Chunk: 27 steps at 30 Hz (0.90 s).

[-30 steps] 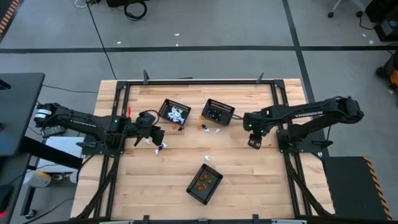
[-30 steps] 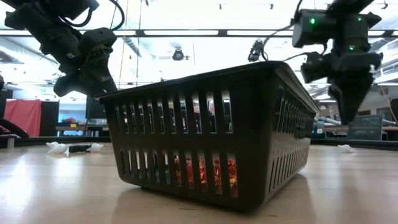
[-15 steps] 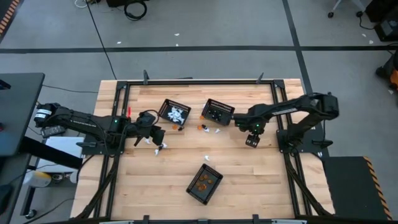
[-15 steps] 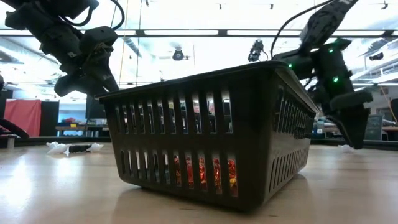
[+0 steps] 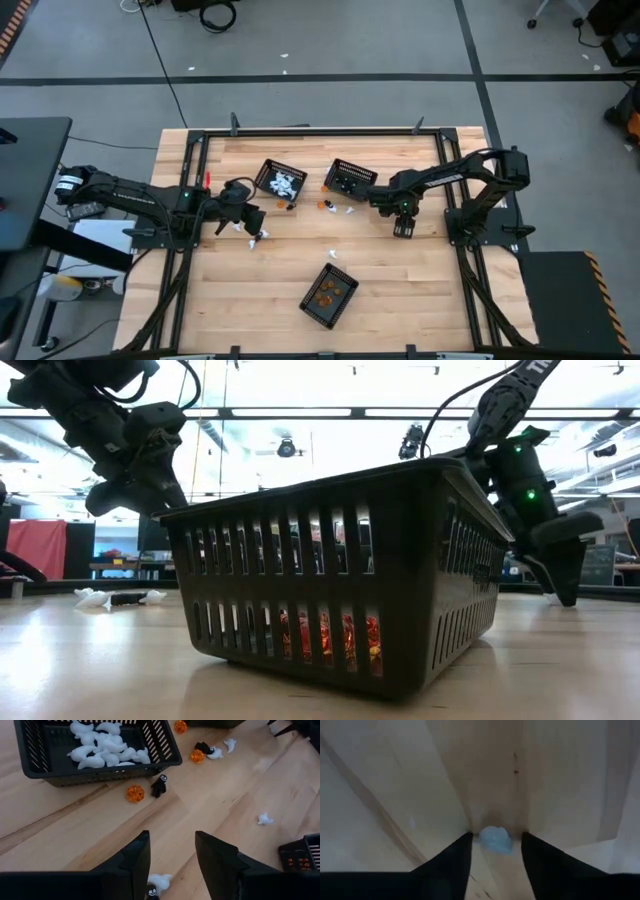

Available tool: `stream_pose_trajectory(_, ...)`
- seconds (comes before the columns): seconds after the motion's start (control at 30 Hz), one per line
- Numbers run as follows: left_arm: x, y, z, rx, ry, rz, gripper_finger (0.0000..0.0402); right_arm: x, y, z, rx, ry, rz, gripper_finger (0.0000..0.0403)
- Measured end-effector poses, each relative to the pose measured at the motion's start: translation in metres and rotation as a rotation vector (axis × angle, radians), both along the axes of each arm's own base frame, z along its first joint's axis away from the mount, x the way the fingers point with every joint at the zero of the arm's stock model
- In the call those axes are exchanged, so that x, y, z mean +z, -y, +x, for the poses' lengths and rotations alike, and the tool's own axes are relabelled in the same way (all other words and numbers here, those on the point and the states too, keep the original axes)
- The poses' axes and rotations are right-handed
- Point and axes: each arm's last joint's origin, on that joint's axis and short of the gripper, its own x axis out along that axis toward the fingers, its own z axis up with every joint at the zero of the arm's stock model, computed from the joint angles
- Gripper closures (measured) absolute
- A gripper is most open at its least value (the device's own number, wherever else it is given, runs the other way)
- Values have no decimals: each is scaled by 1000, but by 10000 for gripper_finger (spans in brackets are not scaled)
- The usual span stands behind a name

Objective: Sort Halloween decoration
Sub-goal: Put the white ghost toy into the top left black basket

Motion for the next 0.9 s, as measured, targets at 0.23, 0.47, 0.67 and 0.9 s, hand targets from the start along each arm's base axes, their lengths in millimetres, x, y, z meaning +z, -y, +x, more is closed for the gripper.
stream_pose_trajectory(0.23, 0, 0, 0, -7, -2, 6, 237, 0, -3, 1, -2, 17, 37, 304)
stream_pose_trajectory(0.47, 0, 0, 0, -20, -7, 15, 237, 16, -8, 18, 33, 167, 27, 312)
stream_pose_trajectory(0.67, 0, 0, 0, -20, -7, 14, 237, 39, -11, 36, 52, 342, 71, 326)
stream_pose_trajectory(0.9, 0, 0, 0, -17, -5, 11, 237, 52, -13, 49, 22, 428, 55, 339)
